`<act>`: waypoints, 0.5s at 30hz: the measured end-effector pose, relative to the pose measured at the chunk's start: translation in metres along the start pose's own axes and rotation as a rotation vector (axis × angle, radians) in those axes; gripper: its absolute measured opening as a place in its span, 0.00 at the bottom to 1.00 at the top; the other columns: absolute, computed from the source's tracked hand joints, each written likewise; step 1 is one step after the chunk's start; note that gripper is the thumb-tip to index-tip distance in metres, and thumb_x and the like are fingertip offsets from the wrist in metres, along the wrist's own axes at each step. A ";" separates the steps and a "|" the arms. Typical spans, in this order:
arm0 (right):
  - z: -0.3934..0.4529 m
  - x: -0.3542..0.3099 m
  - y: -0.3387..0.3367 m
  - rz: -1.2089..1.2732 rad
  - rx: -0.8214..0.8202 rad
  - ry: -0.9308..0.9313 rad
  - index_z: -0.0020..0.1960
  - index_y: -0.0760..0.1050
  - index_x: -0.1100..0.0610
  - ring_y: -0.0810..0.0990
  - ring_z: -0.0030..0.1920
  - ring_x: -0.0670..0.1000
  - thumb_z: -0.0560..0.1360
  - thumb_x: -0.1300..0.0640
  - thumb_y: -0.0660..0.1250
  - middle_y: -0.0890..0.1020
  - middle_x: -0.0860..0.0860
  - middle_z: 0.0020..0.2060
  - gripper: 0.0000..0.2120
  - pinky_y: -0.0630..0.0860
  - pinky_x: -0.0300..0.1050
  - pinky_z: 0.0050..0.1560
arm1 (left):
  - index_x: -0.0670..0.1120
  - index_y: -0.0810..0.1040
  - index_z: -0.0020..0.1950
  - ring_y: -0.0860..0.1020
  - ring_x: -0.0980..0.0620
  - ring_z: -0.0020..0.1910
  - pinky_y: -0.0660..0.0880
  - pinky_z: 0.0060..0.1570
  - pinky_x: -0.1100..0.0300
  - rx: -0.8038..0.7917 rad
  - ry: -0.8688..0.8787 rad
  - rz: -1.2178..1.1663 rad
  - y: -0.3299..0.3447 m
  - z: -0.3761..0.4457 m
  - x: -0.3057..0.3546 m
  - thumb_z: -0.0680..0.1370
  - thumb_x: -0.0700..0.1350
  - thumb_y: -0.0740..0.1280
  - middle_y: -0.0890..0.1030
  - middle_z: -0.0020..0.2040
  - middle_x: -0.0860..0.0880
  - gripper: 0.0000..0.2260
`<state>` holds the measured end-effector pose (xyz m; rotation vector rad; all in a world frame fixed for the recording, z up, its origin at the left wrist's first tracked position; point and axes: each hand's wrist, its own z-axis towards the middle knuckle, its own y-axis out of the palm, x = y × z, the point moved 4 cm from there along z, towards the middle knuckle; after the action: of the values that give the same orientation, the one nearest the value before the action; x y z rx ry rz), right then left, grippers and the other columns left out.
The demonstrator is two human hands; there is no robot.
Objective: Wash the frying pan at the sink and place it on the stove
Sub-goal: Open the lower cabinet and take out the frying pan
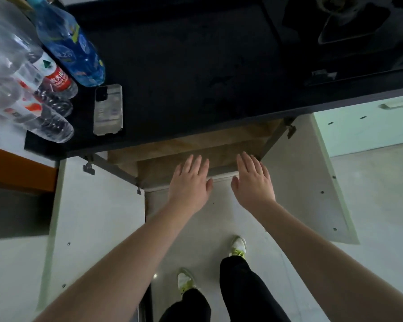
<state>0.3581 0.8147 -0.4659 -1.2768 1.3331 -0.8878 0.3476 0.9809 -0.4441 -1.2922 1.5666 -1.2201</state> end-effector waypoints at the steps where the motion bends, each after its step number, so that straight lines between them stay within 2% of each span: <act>1: 0.006 0.000 0.009 0.005 0.018 0.013 0.78 0.50 0.55 0.52 0.77 0.53 0.80 0.48 0.54 0.55 0.52 0.78 0.30 0.46 0.49 0.75 | 0.48 0.53 0.79 0.51 0.45 0.78 0.53 0.75 0.47 -0.001 -0.001 -0.001 0.008 0.007 -0.003 0.82 0.58 0.46 0.56 0.79 0.46 0.27; 10: 0.067 0.011 0.055 0.052 0.145 0.030 0.78 0.50 0.58 0.50 0.77 0.54 0.80 0.50 0.53 0.55 0.54 0.78 0.29 0.47 0.51 0.76 | 0.49 0.55 0.79 0.52 0.46 0.78 0.55 0.73 0.47 0.078 0.006 -0.025 0.066 0.081 -0.015 0.82 0.58 0.47 0.57 0.79 0.47 0.27; 15: 0.109 0.022 0.080 0.062 0.209 0.029 0.79 0.47 0.55 0.48 0.78 0.53 0.81 0.51 0.52 0.52 0.53 0.78 0.29 0.41 0.48 0.74 | 0.50 0.55 0.79 0.53 0.45 0.78 0.54 0.74 0.47 0.129 0.006 -0.075 0.094 0.135 -0.022 0.81 0.59 0.49 0.57 0.79 0.48 0.27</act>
<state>0.4497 0.8210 -0.5678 -1.0593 1.2596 -0.9776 0.4547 0.9778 -0.5704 -1.2744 1.4298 -1.3500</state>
